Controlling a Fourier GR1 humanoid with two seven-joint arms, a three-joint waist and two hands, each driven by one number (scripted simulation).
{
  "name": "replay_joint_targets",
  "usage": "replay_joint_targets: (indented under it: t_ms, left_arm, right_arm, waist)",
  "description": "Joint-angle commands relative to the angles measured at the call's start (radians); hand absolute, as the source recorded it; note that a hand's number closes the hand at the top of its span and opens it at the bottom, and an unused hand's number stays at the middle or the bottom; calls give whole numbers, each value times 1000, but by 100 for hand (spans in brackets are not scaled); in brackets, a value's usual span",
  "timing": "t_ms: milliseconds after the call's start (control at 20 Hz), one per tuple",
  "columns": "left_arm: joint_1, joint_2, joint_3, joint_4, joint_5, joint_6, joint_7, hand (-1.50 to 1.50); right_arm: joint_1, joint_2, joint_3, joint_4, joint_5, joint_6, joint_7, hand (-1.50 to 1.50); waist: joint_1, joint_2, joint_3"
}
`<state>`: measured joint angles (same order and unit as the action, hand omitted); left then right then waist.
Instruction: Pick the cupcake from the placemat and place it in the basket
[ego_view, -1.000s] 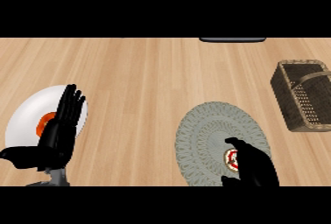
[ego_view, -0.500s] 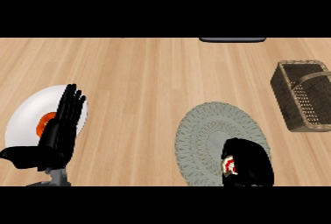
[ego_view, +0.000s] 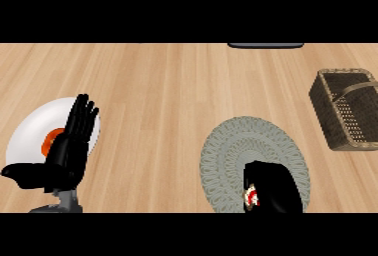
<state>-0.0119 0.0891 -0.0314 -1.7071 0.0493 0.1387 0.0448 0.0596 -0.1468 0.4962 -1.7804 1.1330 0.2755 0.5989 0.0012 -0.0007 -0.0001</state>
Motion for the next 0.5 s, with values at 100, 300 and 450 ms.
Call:
replay_joint_targets:
  t_ms: [100,300,450]
  left_arm:
    - [37,-20,-12,24,-15,-1,-43,0]
    - [-46,6,39,81,14,-19,-25,0]
    - [-60,0,32,46,4,0,0,0]
  right_arm:
    - [-95,-69,8,-38,-10,20,-152,150]
    - [-3,36,124,-123,25,-104,-118,150]
    - [-7,60,73,-348,-63,-8,-69,150]
  waist:
    - [1,0,0]
    - [-8,0,0]
    - [-15,-2,0]
